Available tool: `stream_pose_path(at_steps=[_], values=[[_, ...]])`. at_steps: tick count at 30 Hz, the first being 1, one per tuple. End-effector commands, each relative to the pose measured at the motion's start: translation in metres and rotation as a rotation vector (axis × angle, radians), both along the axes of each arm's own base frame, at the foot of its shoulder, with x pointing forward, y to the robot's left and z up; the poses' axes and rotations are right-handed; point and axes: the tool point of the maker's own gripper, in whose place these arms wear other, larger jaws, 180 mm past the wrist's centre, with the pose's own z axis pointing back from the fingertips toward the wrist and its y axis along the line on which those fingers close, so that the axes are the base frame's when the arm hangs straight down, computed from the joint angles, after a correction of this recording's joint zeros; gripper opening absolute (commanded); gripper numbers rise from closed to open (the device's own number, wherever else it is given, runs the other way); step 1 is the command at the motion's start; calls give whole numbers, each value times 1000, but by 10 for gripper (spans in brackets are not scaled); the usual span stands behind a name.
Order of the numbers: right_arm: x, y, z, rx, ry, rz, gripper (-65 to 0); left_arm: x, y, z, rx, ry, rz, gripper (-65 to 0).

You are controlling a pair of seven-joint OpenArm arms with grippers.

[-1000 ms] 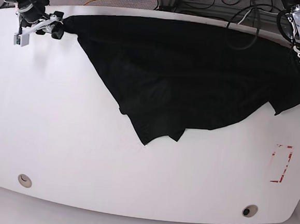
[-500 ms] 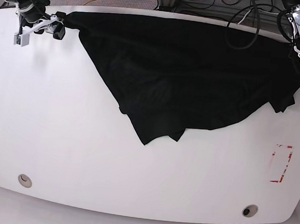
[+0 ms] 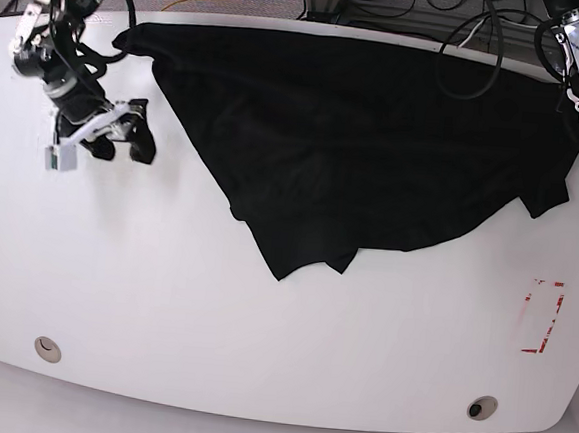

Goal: Layout the t-shirt on the table in an organized manner, then fold the t-shirt properly
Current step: 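Release the right gripper and reach it to the shirt's hanging hem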

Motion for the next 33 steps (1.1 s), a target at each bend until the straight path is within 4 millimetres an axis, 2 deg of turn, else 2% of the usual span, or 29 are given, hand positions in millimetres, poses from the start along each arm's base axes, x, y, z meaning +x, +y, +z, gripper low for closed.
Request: stream_pose_path(at_steps=[1, 5, 6, 11, 16, 20, 24, 33], values=[[22, 9, -1, 33, -20, 32, -182, 1, 8, 15, 49, -13, 9, -289], [47, 34, -16, 95, 16, 95, -182, 9, 8, 21, 49, -45, 11, -289], [57, 46, -22, 116, 31, 126, -182, 14, 8, 24, 49, -62, 11, -290], [83, 80, -31, 148, 68, 219, -181, 20, 7, 27, 44, -85, 13, -290], [110, 109, -31, 154, 75, 296, -178, 21, 6, 26, 42, -87, 10, -290], [127, 119, -38, 168, 81, 299, -178, 24, 6, 29, 42, -99, 10, -290], [140, 119, -50, 179, 109, 282, -176, 24, 6, 29, 41, -101, 12, -290], [150, 137, -67, 169, 106, 362, -176, 24, -1, 20, 12, -103, 18, -290]])
